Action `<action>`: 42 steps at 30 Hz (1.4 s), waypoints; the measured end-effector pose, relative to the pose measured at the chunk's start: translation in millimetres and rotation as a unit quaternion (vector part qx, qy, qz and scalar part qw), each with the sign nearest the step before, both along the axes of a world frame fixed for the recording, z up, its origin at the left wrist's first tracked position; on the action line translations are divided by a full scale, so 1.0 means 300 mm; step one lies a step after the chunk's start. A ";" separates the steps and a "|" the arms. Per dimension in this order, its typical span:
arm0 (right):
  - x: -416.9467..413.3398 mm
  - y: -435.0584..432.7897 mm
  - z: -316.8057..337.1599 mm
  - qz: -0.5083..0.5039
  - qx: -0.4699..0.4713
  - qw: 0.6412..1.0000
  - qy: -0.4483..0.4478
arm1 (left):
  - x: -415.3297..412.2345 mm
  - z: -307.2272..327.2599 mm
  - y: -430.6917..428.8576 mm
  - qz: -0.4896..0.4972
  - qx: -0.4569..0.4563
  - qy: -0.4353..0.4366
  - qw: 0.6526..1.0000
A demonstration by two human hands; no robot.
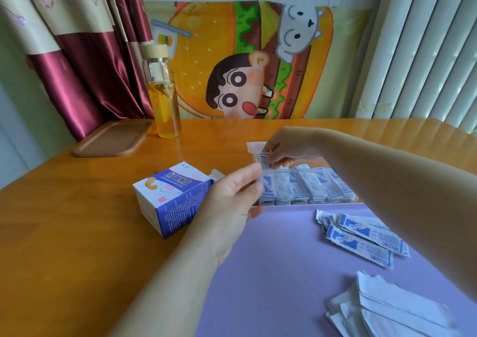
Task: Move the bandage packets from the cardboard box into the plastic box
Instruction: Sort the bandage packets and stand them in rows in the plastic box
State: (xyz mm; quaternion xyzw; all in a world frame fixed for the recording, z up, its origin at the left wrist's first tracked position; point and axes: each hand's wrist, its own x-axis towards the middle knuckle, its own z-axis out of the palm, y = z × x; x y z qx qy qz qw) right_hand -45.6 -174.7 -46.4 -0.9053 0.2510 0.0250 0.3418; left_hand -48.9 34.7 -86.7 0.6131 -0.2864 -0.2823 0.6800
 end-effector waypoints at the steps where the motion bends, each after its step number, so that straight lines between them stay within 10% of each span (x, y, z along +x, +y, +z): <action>1: 0.001 -0.001 -0.005 0.004 -0.011 1.000 0.004 | 0.000 -0.001 -0.001 -0.001 0.001 0.001 1.000; 32: -0.048 0.034 -0.010 0.001 -0.200 0.975 0.098 | 0.001 -0.006 0.004 -0.019 0.009 -0.013 1.000; 42: -0.185 0.067 0.063 -0.055 -0.163 0.978 -0.117 | -0.007 -0.007 0.004 -0.023 0.021 -0.029 0.999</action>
